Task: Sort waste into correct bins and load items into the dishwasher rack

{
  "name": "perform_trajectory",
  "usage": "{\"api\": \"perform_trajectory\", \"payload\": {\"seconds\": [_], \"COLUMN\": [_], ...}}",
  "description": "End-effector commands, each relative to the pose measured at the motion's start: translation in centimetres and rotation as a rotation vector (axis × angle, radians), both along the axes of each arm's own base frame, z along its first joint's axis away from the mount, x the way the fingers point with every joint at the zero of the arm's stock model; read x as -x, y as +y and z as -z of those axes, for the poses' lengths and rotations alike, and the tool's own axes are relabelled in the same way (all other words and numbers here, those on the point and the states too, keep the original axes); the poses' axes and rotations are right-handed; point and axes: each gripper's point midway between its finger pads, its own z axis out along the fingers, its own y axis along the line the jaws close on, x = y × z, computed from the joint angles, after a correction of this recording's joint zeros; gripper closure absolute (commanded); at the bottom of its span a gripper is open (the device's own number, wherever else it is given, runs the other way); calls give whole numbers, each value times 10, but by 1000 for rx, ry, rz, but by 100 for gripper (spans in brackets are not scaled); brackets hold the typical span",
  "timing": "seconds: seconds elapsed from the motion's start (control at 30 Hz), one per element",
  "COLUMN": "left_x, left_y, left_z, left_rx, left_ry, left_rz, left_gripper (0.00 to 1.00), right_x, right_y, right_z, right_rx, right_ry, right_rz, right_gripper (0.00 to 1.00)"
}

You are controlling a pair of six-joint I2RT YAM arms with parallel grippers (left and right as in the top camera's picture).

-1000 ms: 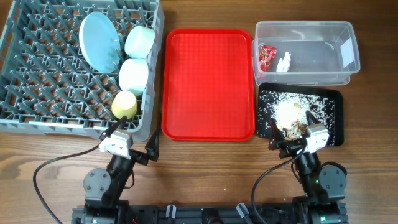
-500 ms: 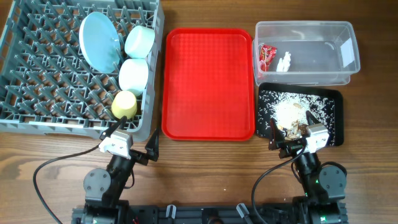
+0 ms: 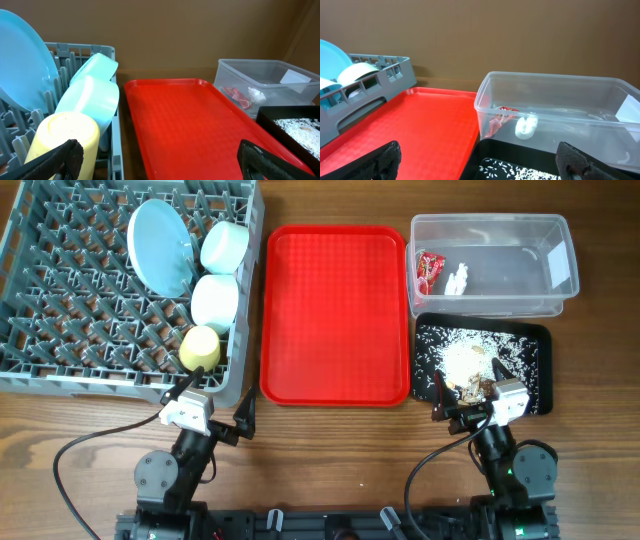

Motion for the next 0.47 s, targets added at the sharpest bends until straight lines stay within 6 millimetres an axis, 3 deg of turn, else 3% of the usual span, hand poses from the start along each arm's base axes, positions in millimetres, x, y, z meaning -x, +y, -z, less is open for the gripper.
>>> {"api": "perform_trajectory", "payload": {"seconds": [0.0, 0.43], "left_x": [-1, -1], "left_y": [2, 2], "left_z": [2, 2], "left_rx": [2, 2], "left_ry": [-2, -2], "left_rz": [-10, -10], "left_gripper": [0, 0], "right_x": [0, 0], "right_y": [0, 0], "right_z": [1, 1], "right_rx": [13, 13], "right_ry": [-9, -9], "right_rz": [-4, -4], "right_gripper": [0, 0]}}
